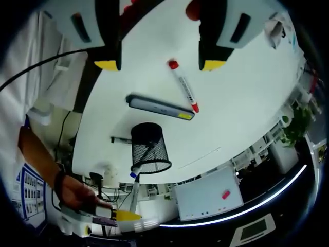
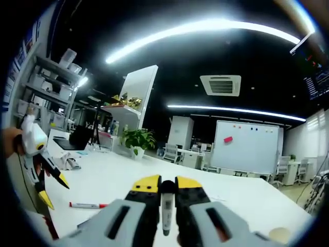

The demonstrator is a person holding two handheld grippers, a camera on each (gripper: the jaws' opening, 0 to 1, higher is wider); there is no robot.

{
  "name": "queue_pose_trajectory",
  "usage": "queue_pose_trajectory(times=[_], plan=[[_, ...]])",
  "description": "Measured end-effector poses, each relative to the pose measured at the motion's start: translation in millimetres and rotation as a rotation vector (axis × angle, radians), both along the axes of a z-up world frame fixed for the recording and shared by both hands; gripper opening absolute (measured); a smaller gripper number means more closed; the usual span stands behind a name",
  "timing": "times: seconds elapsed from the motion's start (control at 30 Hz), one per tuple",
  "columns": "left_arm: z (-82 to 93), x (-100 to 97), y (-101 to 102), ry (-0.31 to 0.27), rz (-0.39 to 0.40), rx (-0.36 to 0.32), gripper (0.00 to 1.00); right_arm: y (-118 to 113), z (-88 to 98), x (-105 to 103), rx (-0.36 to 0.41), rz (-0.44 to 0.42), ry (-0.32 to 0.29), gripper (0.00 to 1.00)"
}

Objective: Place the scattered laser pointers and whiteboard markers into the pen holder and stack the scattered paper cups together

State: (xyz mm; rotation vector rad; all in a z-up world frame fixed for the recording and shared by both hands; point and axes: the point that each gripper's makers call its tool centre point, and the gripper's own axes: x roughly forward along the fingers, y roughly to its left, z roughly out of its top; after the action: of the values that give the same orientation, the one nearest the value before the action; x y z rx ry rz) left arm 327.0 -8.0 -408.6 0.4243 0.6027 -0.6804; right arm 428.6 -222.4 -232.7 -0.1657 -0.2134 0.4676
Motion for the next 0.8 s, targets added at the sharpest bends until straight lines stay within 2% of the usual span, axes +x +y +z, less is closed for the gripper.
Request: queue_pose_trajectory(times=[0.5, 0.8], plan=[[-0.5, 0.7, -2.0, -0.001, -0.005, -0.006, 0.61, 10.7, 13.2, -3.8, 0.008, 0.028, -0.026, 0.11], [-0.1, 0.8, -2.3, -0.003, -0.009, -0.007, 0.6, 24.9, 24.0, -16.5, -0.001, 0.082, -0.073, 0.11]])
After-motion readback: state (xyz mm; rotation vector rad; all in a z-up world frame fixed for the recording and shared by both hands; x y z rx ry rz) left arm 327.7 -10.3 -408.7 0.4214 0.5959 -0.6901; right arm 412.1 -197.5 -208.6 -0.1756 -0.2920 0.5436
